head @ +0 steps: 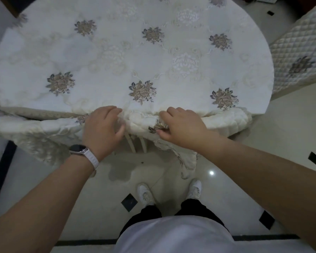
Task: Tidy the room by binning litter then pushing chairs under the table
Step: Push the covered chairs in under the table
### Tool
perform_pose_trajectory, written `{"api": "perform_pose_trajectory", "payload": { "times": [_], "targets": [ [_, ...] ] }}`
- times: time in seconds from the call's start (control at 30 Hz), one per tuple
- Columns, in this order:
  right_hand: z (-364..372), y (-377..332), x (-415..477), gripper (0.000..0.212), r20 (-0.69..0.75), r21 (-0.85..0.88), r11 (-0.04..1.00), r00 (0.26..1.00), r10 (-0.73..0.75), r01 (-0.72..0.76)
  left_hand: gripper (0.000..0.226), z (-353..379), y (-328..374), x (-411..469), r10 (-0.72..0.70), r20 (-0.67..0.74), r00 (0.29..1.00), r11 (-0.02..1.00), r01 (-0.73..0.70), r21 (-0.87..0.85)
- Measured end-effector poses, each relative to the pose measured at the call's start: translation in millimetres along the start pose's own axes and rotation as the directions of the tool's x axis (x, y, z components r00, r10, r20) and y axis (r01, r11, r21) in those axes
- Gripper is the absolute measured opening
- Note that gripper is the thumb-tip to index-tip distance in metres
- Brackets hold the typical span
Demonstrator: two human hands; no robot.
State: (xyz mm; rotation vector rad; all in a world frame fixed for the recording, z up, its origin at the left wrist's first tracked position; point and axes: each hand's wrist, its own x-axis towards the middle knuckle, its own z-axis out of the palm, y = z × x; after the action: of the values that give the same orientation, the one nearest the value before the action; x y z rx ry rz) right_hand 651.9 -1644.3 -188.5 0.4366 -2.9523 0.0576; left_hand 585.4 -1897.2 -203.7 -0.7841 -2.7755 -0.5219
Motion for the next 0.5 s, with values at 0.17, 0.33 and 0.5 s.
{"api": "perform_pose_trajectory", "payload": {
  "times": [0.17,0.33,0.5],
  "targets": [
    [4.7,-29.9,23.0,0.038,0.044,-0.043,0.999,0.999,0.024,-0.022,0.033,-16.2,-50.6,-4.6,-0.055,0.123,0.991,0.982,0.031,0.186],
    [4.5,-33.3,23.5,0.032,0.063,-0.064,0.995,0.995,0.077,-0.073,0.028,-20.0,-59.3,-9.0,-0.01,0.105,0.994,0.982,-0.01,0.189],
    [1.1,-33.2,22.6,0.029,0.092,-0.036,0.995,0.991,0.101,-0.098,0.026,-19.0,-62.1,-9.0,0.013,0.102,0.995,0.981,-0.033,0.191]
  ]
}}
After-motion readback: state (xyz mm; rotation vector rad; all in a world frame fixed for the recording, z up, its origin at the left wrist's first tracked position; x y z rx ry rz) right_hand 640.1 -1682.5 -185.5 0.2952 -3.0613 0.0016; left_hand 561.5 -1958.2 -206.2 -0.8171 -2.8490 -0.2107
